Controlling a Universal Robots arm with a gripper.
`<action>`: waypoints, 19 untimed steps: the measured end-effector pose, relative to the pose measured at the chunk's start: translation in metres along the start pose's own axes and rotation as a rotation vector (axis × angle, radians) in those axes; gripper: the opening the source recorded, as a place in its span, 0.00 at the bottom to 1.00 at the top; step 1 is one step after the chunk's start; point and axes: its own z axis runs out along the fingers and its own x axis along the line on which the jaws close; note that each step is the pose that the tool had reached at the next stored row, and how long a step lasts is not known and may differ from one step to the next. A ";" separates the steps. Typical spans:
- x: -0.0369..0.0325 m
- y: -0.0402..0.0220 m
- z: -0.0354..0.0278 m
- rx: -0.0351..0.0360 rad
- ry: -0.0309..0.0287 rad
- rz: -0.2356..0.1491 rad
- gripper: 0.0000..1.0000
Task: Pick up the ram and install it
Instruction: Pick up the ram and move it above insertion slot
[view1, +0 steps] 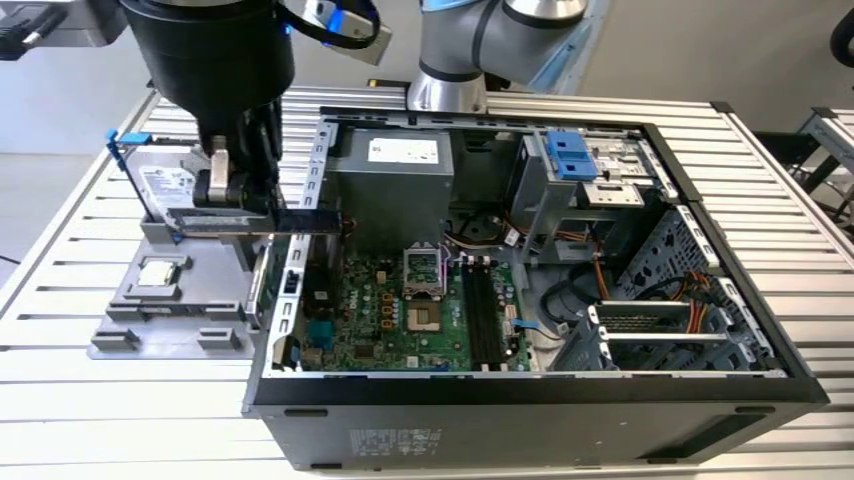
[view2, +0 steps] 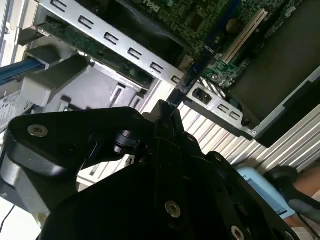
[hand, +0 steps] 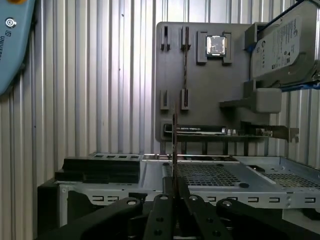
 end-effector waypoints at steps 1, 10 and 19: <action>0.0000 -0.0045 -0.0001 0.0000 0.0000 0.000 0.00; 0.0000 -0.0458 -0.0011 0.0000 0.0000 0.000 0.00; -0.0001 -0.0864 -0.0021 0.0000 0.0000 0.000 0.00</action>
